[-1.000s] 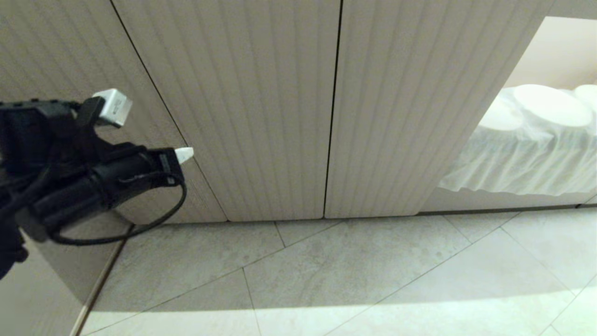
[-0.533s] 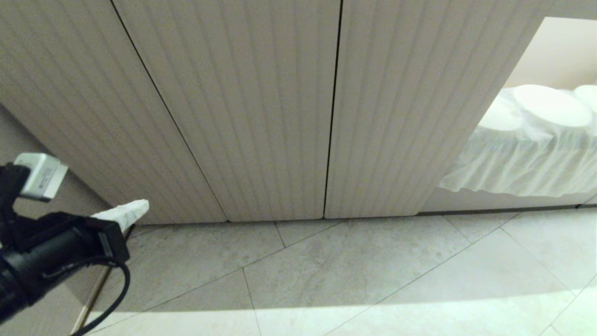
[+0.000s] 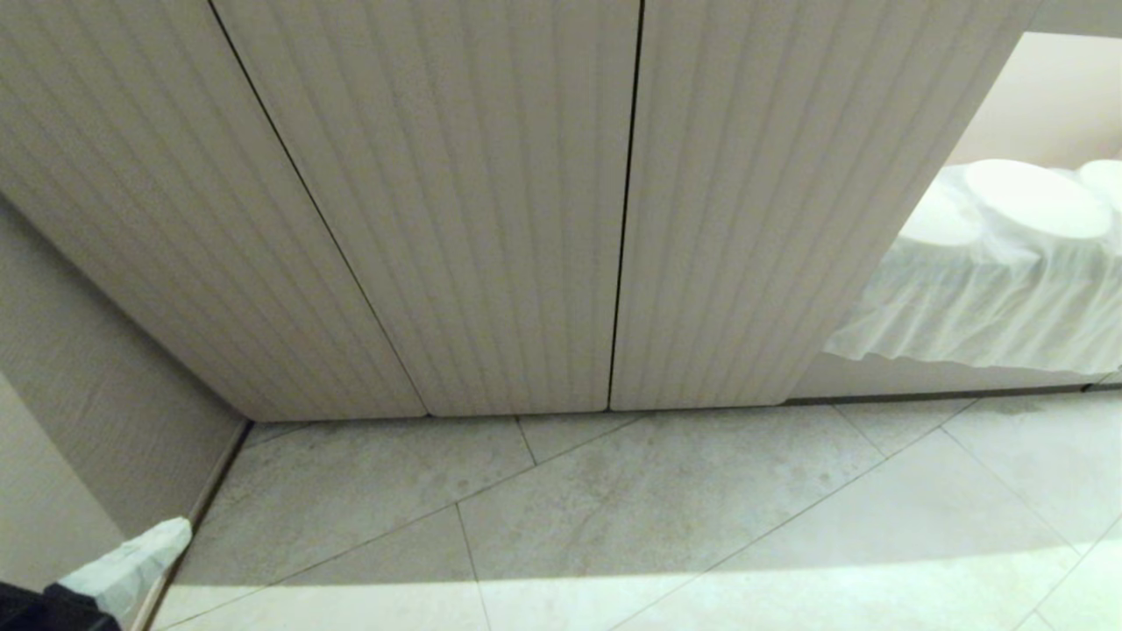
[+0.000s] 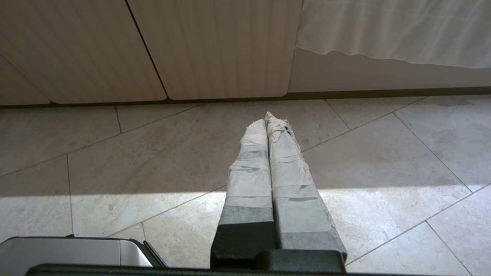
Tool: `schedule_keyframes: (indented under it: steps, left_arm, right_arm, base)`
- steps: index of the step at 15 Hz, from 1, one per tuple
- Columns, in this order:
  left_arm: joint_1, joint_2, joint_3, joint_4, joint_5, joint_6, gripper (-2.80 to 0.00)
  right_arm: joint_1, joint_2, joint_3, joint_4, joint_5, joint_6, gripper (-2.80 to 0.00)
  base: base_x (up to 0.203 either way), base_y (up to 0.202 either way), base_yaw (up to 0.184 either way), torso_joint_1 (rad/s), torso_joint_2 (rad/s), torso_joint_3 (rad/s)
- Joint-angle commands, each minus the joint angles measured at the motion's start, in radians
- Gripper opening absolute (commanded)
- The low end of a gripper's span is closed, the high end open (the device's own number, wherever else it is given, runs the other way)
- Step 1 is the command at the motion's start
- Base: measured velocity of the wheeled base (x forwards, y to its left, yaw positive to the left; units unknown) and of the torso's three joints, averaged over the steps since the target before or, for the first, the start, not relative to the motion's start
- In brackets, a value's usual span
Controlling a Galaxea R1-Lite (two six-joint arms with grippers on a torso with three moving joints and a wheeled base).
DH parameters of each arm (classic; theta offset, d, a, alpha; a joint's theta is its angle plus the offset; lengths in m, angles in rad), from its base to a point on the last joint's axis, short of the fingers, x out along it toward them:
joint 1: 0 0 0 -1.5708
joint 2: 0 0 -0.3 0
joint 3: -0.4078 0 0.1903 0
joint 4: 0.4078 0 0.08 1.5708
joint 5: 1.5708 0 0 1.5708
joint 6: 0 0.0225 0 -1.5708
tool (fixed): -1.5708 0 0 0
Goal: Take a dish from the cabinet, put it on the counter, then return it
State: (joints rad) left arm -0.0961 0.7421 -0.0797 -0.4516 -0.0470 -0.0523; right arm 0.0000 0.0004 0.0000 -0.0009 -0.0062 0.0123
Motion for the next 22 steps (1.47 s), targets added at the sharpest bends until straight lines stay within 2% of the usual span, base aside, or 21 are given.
schedule_keyframes:
  steps: [1, 5, 10, 22]
  left_arm:
    - [0.043, -0.227, 0.052, 0.077, -0.005, 0.033, -2.8]
    - [0.081, -0.501, 0.075, 0.303, -0.004, 0.068, -2.8]
    - [0.097, -0.742, 0.072, 0.47, 0.042, 0.077, -2.8]
    - [0.098, -0.742, 0.078, 0.449, 0.046, 0.072, -2.8]
  right_arm:
    - [0.001, 0.0, 0.0, -0.001, 0.0, 0.0, -2.8]
    - [0.0, 0.0, 0.0, -0.001, 0.0, 0.0, -2.8]
    - [0.001, 0.0, 0.0, 0.0, 0.0, 0.0, -2.8]
    - [0.0, 0.0, 0.0, -0.001, 0.0, 0.0, -2.8]
  base:
    - [0.0, 0.0, 0.0, 0.0, 0.0, 0.0]
    - [0.0, 0.0, 0.0, 0.0, 0.0, 0.0]
    - [0.0, 0.0, 0.0, 0.0, 0.0, 0.0]
    - [0.0, 0.0, 0.0, 0.0, 0.0, 0.0]
